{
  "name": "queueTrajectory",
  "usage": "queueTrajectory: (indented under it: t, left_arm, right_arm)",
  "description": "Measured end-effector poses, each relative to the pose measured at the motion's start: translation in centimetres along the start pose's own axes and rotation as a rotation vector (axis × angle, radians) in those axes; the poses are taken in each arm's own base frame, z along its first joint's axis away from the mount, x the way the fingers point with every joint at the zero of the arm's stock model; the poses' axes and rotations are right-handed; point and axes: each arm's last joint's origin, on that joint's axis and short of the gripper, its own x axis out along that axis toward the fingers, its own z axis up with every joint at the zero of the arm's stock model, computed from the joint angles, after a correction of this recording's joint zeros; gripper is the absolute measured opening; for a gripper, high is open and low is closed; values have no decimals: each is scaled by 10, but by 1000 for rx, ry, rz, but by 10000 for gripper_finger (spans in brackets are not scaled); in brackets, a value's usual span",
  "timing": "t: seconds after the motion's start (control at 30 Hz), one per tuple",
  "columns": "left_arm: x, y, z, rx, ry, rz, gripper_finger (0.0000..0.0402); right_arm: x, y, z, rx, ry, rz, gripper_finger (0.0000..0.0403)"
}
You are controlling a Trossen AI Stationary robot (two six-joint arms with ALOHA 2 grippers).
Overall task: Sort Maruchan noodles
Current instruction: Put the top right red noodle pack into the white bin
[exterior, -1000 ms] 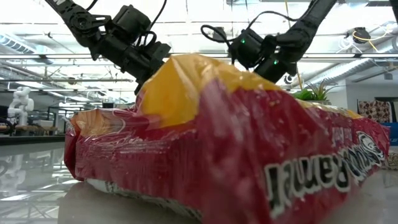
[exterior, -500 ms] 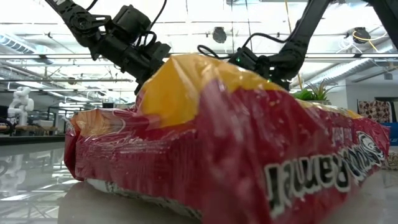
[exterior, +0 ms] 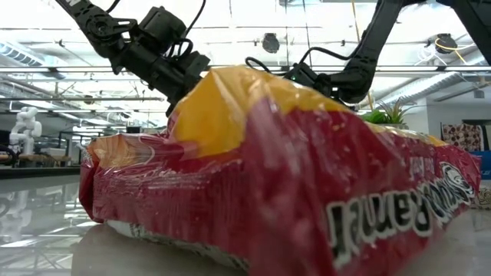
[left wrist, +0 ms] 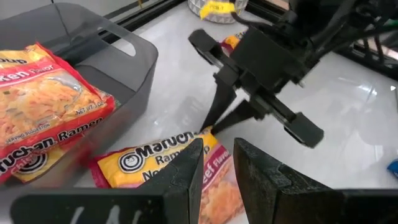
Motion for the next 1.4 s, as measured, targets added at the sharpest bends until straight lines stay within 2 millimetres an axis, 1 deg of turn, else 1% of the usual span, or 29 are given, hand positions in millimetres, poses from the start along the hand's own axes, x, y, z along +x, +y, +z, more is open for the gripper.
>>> queueTrajectory:
  t: [0.13, 0.23, 0.33, 0.4, 0.53, 0.63, 0.77, 0.9, 1.0, 1.13, 1.3, 1.4]
  left_arm:
    - [0, 4, -4, -1, 50, 23, 92]
    - [0, 9, -5, -9, 66, 41, 93]
    - [-1, 12, -4, -13, 64, 52, 93]
    - [-1, 12, -4, 15, 65, 51, 93]
    - [0, 7, -5, 72, 58, 31, 100]
    - [0, 2, -2, 76, 22, 13, 125]
    - [0, -9, 2, 74, -39, -33, 179]
    - [-6, -24, 9, 68, -119, -95, 232]
    - [-11, -32, 12, 80, -153, -128, 260]
    - [-18, -38, 16, 95, -182, -150, 274]
    - [-18, -39, 13, 156, -151, -176, 276]
    - [-18, -40, 12, 198, -142, -199, 276]
  right_arm:
    - [-7, 5, 7, -63, -26, 6, 1]
    - [-16, 10, 15, -122, -41, 18, 1]
    - [-32, 16, 28, -187, -73, -18, 0]
    - [-44, 19, 36, -218, -81, -56, 0]
    - [-73, 23, 52, -259, -117, -126, 0]
    - [-94, 28, 61, -275, -131, -174, 0]
    - [-116, 35, 66, -301, -131, -227, 0]
    - [-130, 45, 67, -325, -128, -245, 0]
    - [-138, 55, 70, -351, -156, -235, 0]
    - [-148, 67, 73, -382, -208, -207, 0]
    - [-161, 79, 79, -396, -272, -267, 0]
    - [-165, 84, 81, -424, -300, -264, 0]
